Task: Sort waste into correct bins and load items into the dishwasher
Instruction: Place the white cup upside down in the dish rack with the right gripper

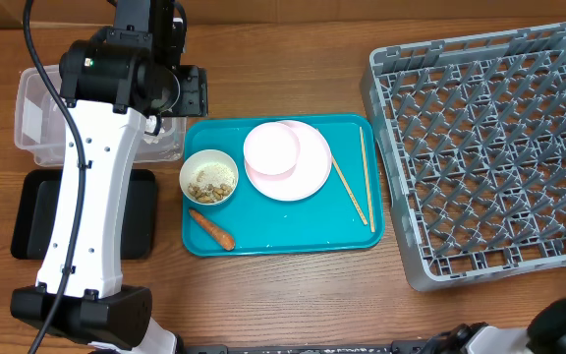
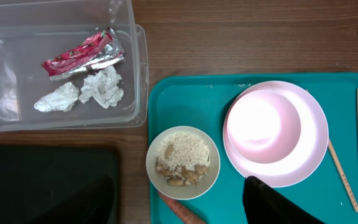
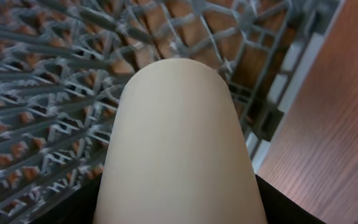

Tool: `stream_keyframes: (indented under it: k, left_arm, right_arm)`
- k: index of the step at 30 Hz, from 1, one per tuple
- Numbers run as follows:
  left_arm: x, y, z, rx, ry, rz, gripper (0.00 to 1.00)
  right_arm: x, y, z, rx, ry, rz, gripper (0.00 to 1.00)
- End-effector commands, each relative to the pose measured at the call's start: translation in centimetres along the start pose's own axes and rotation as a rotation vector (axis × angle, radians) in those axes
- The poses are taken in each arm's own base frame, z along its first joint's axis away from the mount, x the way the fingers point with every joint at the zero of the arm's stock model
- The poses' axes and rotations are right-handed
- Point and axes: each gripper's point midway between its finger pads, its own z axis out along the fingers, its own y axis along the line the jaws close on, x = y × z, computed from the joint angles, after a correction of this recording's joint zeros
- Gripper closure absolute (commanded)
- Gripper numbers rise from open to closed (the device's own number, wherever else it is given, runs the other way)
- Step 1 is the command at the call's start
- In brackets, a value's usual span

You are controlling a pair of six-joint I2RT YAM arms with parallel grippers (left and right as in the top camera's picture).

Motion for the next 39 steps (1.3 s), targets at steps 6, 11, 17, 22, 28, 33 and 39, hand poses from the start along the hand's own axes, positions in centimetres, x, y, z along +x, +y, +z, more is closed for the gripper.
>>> stream_keyframes:
  k: [6,11,17,22,28,33,39]
  left_arm:
    - [-0.2,0.2,-0.2,-0.014,-0.011,-0.027,0.31]
    - [-0.2,0.2,-0.2,-0.014,-0.009,-0.029,0.31]
    - [-0.1,0.3,-0.2,-0.015,-0.007,-0.029,0.32]
    - [0.0,0.0,-0.2,0.000,-0.002,-0.028,0.32]
    - [0.0,0.0,-0.2,-0.001,-0.002,-0.028,0.32]
    - [0.0,0.0,-0.2,-0.001,-0.002,-0.028,0.32]
    - [-0.1,0.0,-0.2,-0.001,-0.002,-0.028,0.32]
  right_arm:
    - [-0.5,0.1,1.8,0.008,0.047,0.032,0.45]
    - [-0.7,1.0,2.4,-0.043,0.062,0.032,0.44]
    - [-1.3,2.5,3.1,-0.094,0.036,0.007,0.45]
    - [-0.7,3.3,4.2,-0.084,0.070,-0.020,0.45]
    - [-0.1,2.9,5.8,-0.022,0.114,-0.029,0.45]
    - [-0.3,1.9,6.5,0.037,0.119,-0.015,0.45]
    - [-0.2,1.8,6.5,0.047,0.119,-0.016,0.45]
